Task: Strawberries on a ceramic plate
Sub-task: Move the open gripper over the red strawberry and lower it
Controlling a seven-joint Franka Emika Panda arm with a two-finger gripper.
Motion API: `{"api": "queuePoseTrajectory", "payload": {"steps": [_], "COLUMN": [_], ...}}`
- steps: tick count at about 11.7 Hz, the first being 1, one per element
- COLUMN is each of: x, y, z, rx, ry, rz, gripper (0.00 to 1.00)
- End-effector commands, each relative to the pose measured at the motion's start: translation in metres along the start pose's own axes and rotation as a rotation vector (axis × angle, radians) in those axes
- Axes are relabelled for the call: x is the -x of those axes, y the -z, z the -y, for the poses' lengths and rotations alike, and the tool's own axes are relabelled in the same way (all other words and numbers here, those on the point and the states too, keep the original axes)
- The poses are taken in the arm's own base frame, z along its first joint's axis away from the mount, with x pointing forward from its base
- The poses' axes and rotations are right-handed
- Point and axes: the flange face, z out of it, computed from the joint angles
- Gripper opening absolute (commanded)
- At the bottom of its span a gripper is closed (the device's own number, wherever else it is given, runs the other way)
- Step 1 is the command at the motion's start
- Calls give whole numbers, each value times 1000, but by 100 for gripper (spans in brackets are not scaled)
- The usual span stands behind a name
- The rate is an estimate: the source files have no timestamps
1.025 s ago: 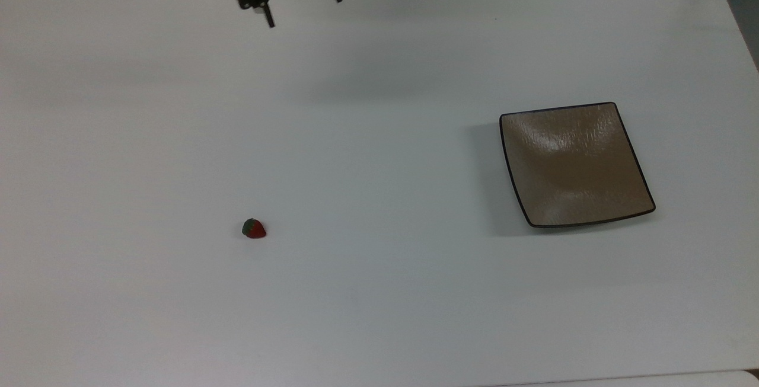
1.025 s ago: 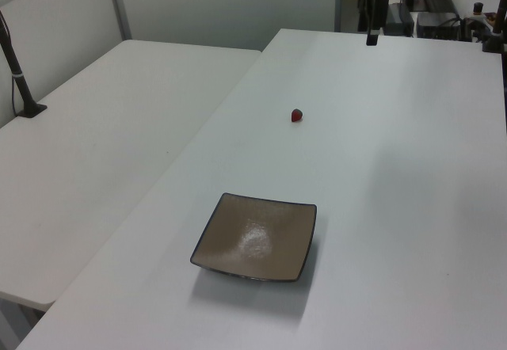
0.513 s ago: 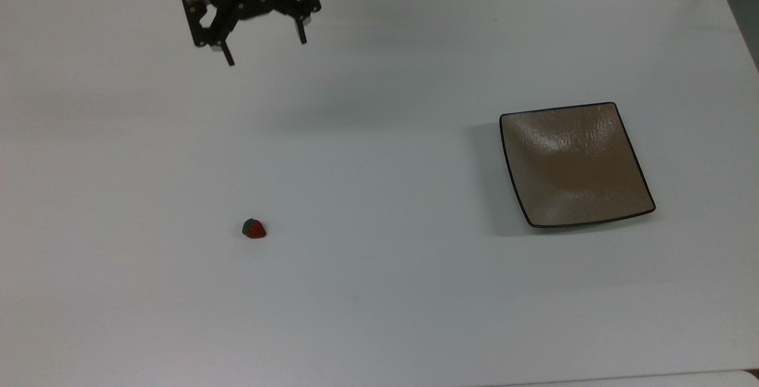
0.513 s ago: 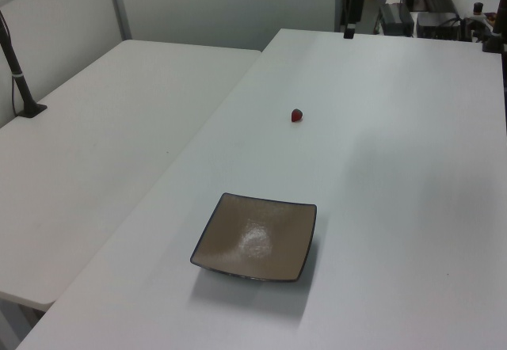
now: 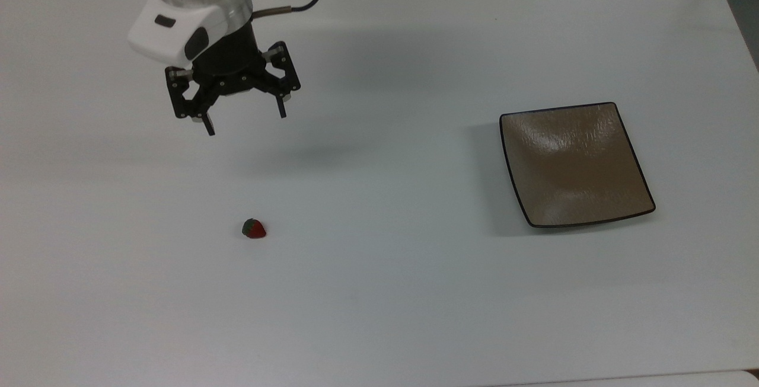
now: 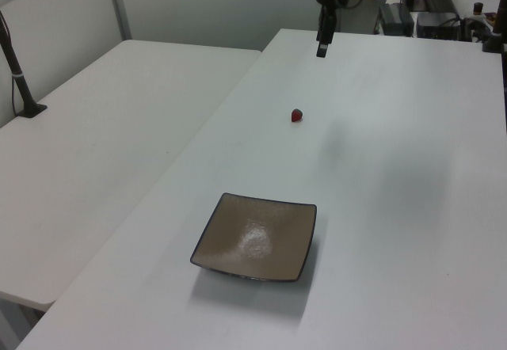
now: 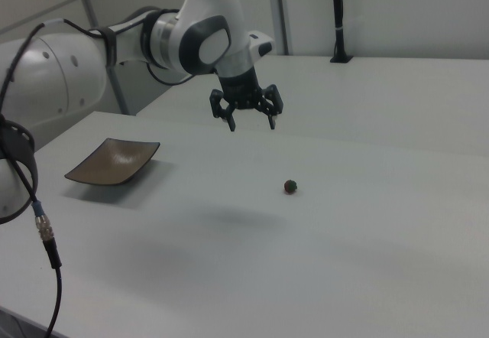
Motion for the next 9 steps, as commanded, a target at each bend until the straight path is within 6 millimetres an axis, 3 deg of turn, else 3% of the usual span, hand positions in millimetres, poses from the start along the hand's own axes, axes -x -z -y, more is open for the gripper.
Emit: {"api": "queuePoseTrajectory", "payload": {"steps": [1, 9], "x": [-2, -18], "y": [-29, -135], "z": [-9, -19], "rx": [5, 80], "ry": [17, 29], "rz": [-12, -82], "gripper": [100, 100]}}
